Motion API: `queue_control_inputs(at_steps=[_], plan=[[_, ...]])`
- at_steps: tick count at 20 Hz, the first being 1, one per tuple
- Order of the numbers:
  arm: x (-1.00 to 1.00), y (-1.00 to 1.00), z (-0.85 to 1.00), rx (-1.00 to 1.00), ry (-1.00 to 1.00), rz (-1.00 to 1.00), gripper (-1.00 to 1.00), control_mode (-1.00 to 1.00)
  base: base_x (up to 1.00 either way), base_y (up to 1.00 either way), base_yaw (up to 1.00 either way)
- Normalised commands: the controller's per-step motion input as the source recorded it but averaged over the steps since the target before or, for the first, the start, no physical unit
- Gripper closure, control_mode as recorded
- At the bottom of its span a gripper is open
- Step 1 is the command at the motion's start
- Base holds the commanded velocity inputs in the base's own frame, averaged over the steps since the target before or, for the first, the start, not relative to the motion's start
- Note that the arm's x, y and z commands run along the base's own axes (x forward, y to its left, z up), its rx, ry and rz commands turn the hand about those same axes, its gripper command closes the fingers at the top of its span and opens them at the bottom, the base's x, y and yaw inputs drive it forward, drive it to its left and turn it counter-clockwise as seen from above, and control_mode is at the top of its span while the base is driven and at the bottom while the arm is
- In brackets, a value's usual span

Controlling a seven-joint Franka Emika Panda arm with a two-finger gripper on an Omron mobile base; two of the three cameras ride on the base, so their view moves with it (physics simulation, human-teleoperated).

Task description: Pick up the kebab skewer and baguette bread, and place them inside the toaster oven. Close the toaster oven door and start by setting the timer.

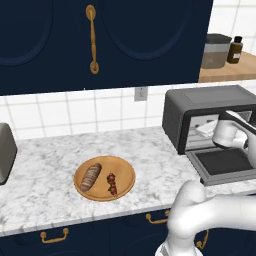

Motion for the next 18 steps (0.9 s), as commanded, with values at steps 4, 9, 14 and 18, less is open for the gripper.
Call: queue_control_inputs(at_steps=[4, 9, 14, 18], plan=[[0.33, -0.04, -0.11, 0.04, 0.0, 0.0, -1.0, -1.0, 0.0, 0.0, 0.0], [0.06, -0.11, -0.19, 0.05, 0.03, 0.0, -1.0, -1.0, 0.0, 0.0, 0.0], [-0.03, -0.06, -0.47, 0.03, 0.15, 0.0, -1.0, -1.0, 0.0, 0.0, 0.0], [-0.56, -0.16, -0.55, 0.03, 0.19, 0.0, -1.0, -1.0, 0.0, 0.0, 0.0]])
